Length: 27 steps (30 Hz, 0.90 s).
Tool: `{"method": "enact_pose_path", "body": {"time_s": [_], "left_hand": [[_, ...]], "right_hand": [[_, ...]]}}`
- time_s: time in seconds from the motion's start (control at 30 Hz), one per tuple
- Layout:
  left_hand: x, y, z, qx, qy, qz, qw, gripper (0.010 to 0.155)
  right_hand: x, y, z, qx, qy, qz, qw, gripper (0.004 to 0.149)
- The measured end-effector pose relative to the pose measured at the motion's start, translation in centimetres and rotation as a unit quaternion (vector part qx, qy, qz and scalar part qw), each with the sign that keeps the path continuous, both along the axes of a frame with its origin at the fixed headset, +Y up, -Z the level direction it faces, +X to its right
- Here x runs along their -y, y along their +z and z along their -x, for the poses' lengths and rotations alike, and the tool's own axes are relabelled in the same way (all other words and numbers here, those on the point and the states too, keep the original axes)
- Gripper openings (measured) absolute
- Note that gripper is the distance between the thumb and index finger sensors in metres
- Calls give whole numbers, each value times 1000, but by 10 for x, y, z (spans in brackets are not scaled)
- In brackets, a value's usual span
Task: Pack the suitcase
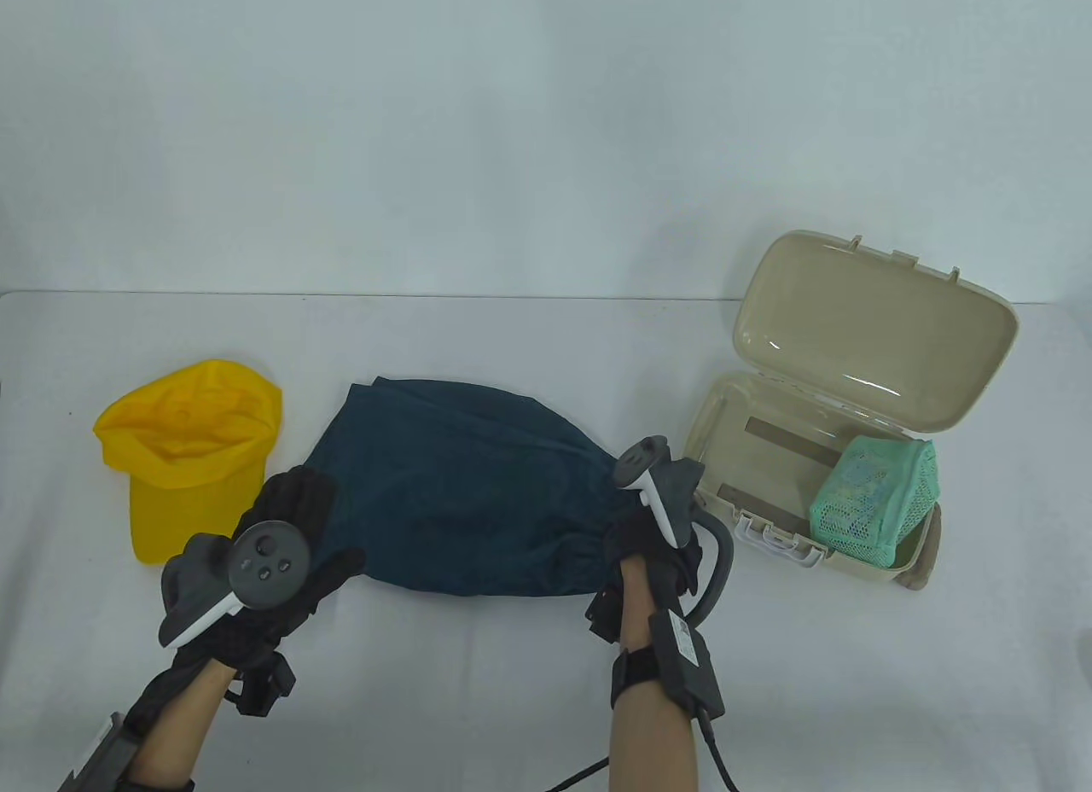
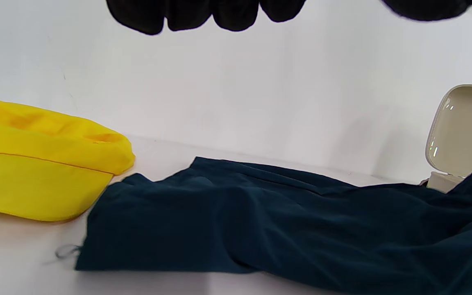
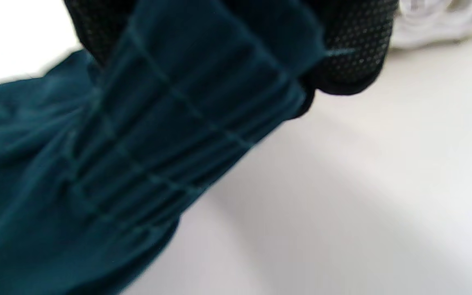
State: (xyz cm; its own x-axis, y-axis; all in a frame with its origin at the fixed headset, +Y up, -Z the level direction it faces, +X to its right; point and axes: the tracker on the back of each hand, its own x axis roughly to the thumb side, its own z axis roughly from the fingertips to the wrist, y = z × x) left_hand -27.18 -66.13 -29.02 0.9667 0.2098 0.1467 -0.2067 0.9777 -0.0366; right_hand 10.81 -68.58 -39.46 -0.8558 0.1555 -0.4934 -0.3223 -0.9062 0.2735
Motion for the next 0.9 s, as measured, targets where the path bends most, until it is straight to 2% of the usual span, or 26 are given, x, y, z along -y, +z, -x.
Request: {"method": "enact_pose_path", "body": {"time_s": [0.1,0.2,0.3,0.4,0.5,0.57,0.7,0.9], "left_hand": [[0,-1,3,-6,5,1,1000,87],[1,-1,4,-8,5,4,1000,87],[2,-1,4,-8,3,10,1000,87],[2,-2,3,-8,1,13,1000,86],[2,-2,3,-8,1,16,1000,86],[2,-2,3,-8,0,18,1000,86],[3,-2,2,-9,-5,25,1000,86],[10,-4,-3,-1,-11,44,999,86]], "right_hand": [[-38,-3,0,-25,43,-36,998,59],[-68,-9,5,-53,124,-40,990,57],[-94,-18,21,-88,246,-23,965,57],[-105,-24,42,-112,306,-23,945,56],[-107,-27,75,-149,335,-16,930,56],[-104,-28,94,-168,333,-17,928,57],[-87,-26,137,-207,295,-15,933,61],[-59,-22,170,-230,225,-12,947,61]]}}
